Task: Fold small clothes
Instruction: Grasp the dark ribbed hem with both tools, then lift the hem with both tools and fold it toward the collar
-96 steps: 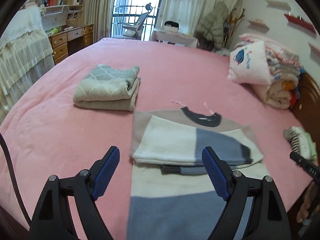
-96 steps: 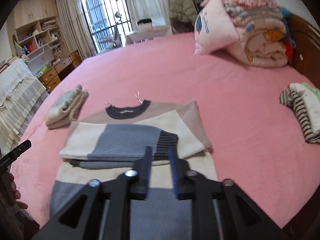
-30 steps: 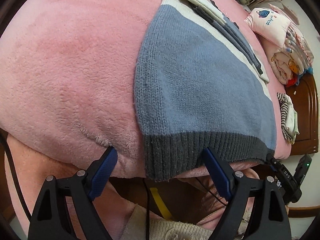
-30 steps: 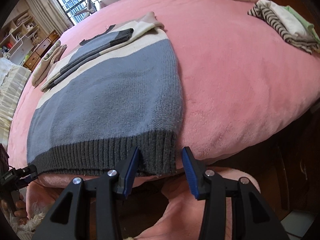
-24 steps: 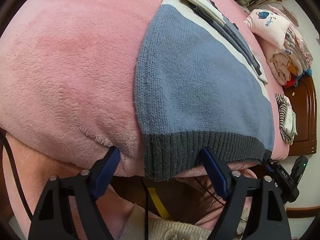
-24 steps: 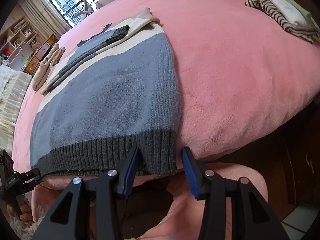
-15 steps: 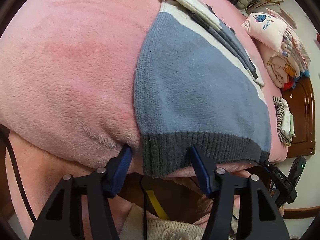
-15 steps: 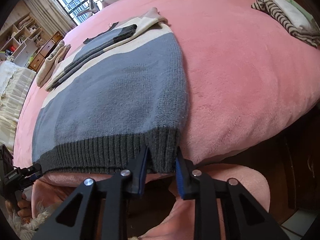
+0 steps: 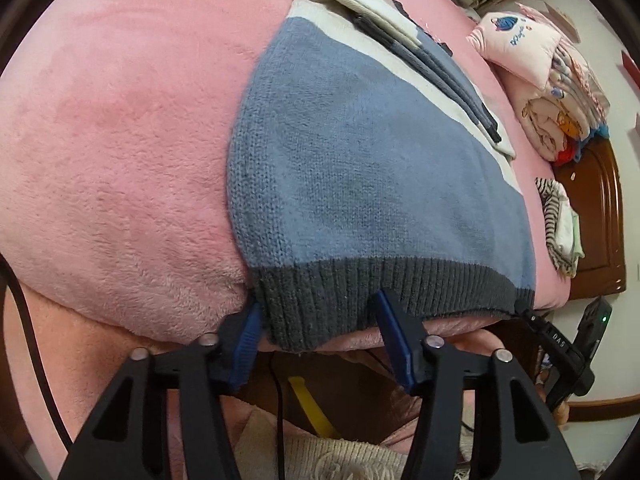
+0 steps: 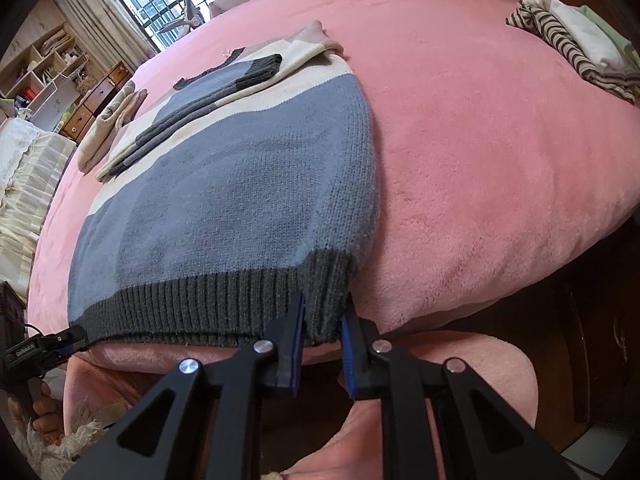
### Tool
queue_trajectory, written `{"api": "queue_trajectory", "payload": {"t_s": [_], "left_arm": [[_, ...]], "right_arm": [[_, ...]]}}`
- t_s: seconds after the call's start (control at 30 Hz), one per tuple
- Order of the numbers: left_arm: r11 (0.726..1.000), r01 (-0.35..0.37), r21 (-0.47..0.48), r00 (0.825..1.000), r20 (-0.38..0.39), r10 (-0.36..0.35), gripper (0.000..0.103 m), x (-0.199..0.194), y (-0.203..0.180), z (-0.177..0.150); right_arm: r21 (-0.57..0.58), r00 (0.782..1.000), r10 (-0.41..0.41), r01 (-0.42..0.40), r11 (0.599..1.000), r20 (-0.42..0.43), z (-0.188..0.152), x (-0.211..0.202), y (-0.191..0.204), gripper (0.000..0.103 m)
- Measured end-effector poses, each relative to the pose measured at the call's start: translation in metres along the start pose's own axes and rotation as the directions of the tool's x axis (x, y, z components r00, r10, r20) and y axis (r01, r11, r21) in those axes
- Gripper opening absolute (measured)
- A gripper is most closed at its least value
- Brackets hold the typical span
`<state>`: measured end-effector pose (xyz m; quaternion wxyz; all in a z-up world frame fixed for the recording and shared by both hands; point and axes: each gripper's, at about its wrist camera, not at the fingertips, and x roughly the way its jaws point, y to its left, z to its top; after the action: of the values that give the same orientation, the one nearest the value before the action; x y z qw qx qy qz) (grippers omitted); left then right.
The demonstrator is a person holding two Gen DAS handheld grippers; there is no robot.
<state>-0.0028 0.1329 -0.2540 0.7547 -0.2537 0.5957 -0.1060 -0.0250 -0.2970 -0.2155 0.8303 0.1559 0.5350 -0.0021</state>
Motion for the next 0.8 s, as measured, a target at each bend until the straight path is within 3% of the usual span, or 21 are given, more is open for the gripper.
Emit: {"api": "queue_trajectory", "payload": {"t_s": [0.03, 0.07, 0.33, 0.57, 0.8], "left_arm": [[1.000, 0.012, -0.005, 1.000, 0.000, -0.012, 0.023, 0.001, 0.001, 0.000], [0.999, 0.043, -0.011, 0.999, 0.005, -0.043, 0.016, -0.001, 0.002, 0.000], [0.994, 0.024, 0.105, 0.993, 0.110, -0.035, 0.014, -0.027, -0.031, 0.002], [0.991, 0.126, 0.048, 0.978, 0.160, -0.132, 0.014, -0.053, -0.051, 0.032], [0.988, 0.153, 0.016, 0.959, 0.238, -0.152, 0.014, -0.072, -0.080, 0.082]], "right_arm": [[0.000, 1.000, 0.001, -0.001, 1.000, 0.001, 0.000, 0.000, 0.000, 0.015], [0.000, 1.000, 0.002, -0.002, 1.000, 0.002, 0.000, -0.001, 0.000, 0.014], [-0.003, 0.998, 0.041, -0.041, 0.999, 0.037, 0.009, -0.021, 0.004, 0.011], [-0.044, 0.986, 0.103, -0.098, 0.994, 0.134, 0.042, -0.058, 0.020, 0.010], [-0.097, 0.962, 0.131, -0.111, 0.989, 0.237, 0.104, -0.085, 0.043, 0.010]]}}
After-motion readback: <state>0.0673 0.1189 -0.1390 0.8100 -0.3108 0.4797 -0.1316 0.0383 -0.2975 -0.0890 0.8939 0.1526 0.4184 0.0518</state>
